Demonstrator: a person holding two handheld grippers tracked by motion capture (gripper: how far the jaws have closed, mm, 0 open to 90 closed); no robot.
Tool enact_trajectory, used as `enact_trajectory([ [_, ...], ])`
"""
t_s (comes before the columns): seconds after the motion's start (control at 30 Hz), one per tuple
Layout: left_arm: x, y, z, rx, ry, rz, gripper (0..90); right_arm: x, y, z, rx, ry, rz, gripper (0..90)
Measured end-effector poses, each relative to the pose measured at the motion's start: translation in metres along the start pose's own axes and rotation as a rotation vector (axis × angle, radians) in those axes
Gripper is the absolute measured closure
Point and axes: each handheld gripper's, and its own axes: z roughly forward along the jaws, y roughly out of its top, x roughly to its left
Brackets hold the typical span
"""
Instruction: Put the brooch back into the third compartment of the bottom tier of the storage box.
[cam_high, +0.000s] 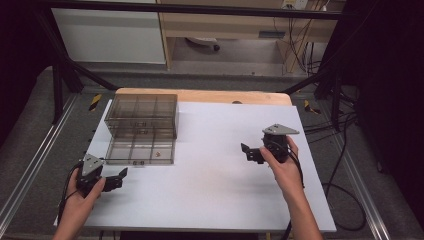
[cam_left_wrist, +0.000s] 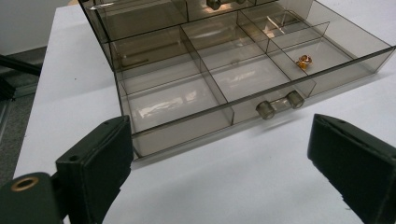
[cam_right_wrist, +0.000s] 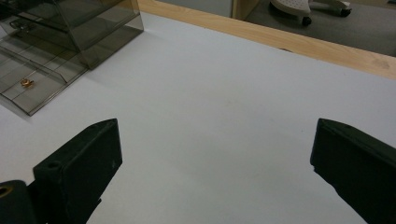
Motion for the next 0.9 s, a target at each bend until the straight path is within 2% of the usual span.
enact_trajectory([
  [0.33, 0.0, 0.0, 0.0, -0.001, -0.001, 0.0, 7.0, -0.017, -0.014, -0.017, -0.02, -0.02, 0.036, 3.4],
  [0.9, 0.0, 0.0, 0.0, 0.0, -0.003, 0.001, 7.0, -0.02, -0.029, -0.03, -0.036, -0.042, 0.044, 2.9],
])
